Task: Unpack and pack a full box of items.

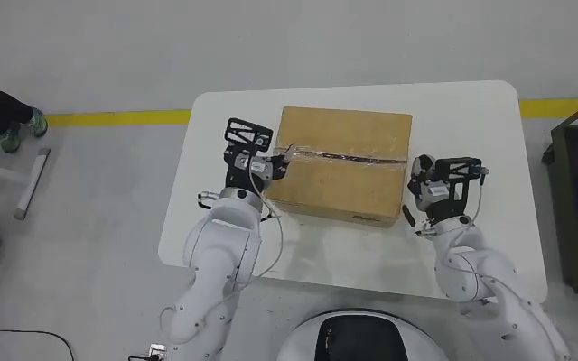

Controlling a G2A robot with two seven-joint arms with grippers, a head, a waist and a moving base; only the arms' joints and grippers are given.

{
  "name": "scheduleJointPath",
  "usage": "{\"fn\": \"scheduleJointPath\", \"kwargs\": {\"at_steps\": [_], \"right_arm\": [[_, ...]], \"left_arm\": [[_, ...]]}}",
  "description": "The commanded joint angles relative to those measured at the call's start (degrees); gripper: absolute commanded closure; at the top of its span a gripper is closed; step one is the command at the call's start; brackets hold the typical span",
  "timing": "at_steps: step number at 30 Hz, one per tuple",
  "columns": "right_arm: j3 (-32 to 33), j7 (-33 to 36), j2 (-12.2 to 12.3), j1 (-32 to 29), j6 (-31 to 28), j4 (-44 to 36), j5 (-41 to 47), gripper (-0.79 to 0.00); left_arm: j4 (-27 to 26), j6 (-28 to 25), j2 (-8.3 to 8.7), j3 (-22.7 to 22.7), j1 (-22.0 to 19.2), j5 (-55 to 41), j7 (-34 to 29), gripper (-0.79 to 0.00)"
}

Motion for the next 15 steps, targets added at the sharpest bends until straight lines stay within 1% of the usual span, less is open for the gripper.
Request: {"fn": "scheduleJointPath", "kwargs": {"at_steps": [1,4,7,11,15], "right_arm": [[1.4,0.3,0.1,-0.7,1.1,-1.0,-0.4,0.000],[3.8,0.7,0.2,-2.4,2.8,-3.0,-0.4,0.000],[6.1,1.3,0.3,-4.4,3.5,-5.1,-0.4,0.000],[8.6,2.0,0.4,-7.2,3.0,-8.0,-0.2,0.000],[10.0,2.2,0.4,-9.7,2.8,-10.0,0.1,0.000]], "left_arm": [[1.8,-1.6,-0.47,2.6,-2.4,-2.2,0.9,-0.785],[4.3,-1.6,-1.39,5.6,-5.5,-6.8,2.2,-0.785],[4.3,-1.6,-1.39,5.6,-5.5,-6.8,2.2,-0.785],[4.3,-1.6,-1.39,5.6,-5.5,-6.8,2.2,-0.785],[4.3,-1.6,-1.39,5.6,-5.5,-6.8,2.2,-0.785]]}}
